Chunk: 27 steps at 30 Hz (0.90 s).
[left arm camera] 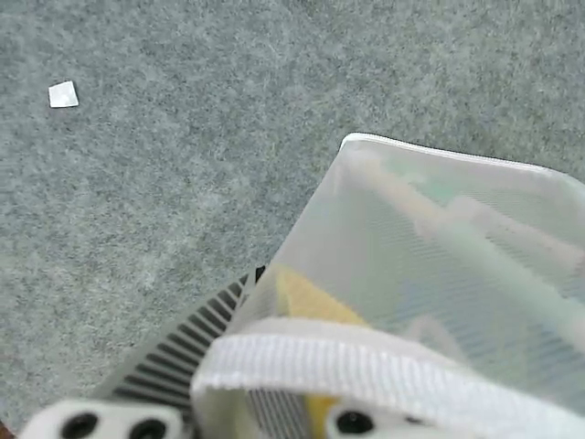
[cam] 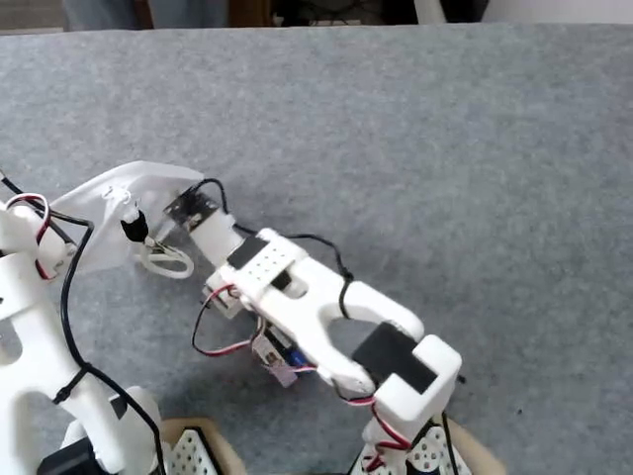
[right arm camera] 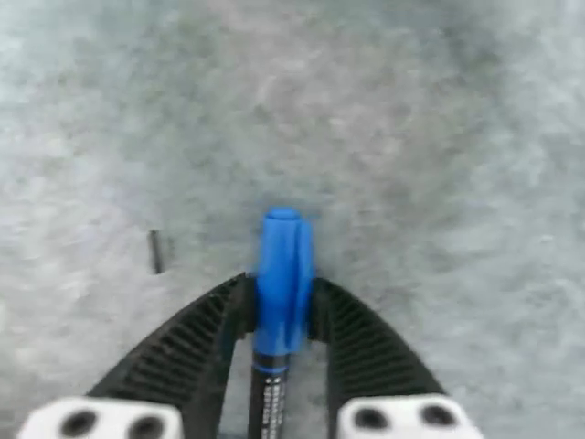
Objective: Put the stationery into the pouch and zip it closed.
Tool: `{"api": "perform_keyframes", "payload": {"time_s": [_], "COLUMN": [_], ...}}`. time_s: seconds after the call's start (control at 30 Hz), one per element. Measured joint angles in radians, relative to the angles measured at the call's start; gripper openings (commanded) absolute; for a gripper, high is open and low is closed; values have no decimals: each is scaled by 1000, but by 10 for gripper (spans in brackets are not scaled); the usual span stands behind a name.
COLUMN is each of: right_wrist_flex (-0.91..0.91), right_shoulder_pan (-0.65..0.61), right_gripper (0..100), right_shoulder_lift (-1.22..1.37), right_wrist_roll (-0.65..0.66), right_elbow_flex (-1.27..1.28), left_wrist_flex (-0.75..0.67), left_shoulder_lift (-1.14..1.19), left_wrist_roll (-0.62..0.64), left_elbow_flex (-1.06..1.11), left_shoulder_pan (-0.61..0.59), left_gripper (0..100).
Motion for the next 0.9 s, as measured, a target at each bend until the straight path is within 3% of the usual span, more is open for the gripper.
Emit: {"api": "perform_keyframes", "payload": {"time_s": [0.47, 0.9], "right_wrist_flex": [-2, 84], "right_shoulder_pan": [78, 253], "right_gripper": [12, 12], "right_shoulder_lift": [-38, -511], "right_wrist_roll": [2, 0], "right_elbow_flex": [-2, -2], "left_wrist_flex": [0, 0], "left_shoulder_lift": [2, 2], "left_wrist_roll": [2, 2], "left_elbow_flex": [-2, -2], "left_shoulder_pan": [-2, -2], "left_gripper": [29, 29]}}
